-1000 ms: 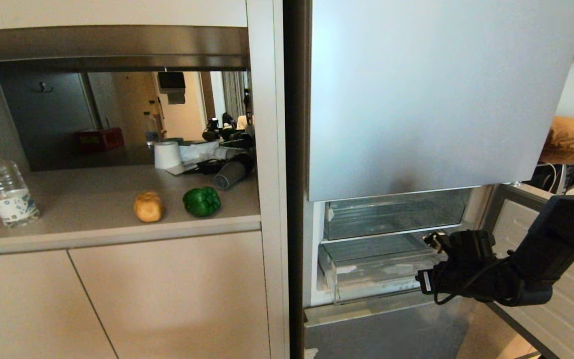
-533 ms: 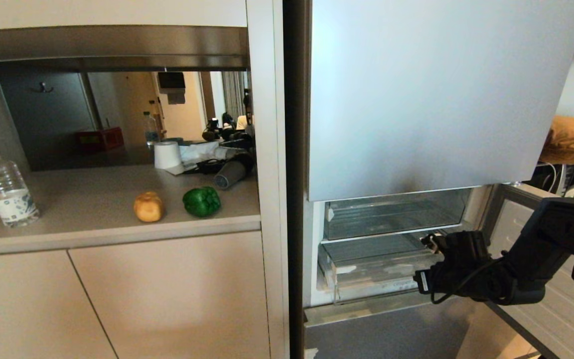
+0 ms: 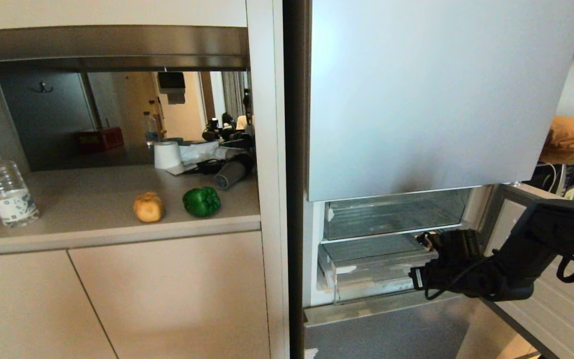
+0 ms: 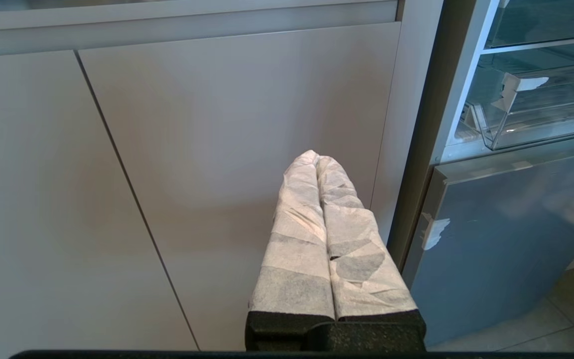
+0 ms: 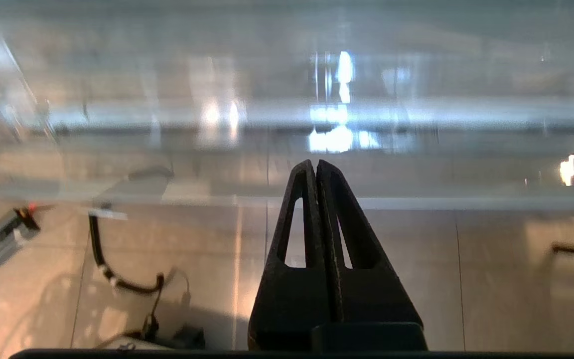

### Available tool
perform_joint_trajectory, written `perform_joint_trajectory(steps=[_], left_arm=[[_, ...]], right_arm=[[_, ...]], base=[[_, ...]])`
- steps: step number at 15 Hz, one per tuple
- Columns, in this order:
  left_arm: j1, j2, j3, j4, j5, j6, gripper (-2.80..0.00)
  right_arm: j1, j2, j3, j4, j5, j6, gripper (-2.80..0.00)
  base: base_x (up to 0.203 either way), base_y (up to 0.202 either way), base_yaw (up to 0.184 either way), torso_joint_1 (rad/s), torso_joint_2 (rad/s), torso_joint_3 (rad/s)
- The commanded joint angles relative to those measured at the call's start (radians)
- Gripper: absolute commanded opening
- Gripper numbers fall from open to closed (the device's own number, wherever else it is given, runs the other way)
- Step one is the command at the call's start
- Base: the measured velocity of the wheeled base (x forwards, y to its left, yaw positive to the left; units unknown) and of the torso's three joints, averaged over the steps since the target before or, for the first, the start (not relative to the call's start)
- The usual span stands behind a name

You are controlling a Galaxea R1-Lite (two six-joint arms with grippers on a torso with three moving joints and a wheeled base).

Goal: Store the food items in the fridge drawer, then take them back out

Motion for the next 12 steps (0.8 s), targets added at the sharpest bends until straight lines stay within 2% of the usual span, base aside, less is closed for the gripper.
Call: perform_joint_trajectory(steps=[1,3,12], left_arm=[[0.001,-0.002,0.000,0.001,0.000,0.000,-2.80],[0.000,-0.002,0.000,0.001,0.000,0.000,-2.80],[0.001,-0.002,0.000,0.001,0.000,0.000,-2.80]], right_arm=[[0.004,0.022,-0.032,-0.006,0.010,0.000,-2.80],[0.004,0.039,-0.067,-0.006,0.048,0.009,-2.80],[0.027,0.139,-0.219,-0.010,0.057,0.094,-2.80]], base=[[0.000,0.000,0.000,0.000,0.00,0.000],[0.000,0.000,0.000,0.000,0.00,0.000],[0.000,0.000,0.000,0.000,0.00,0.000]])
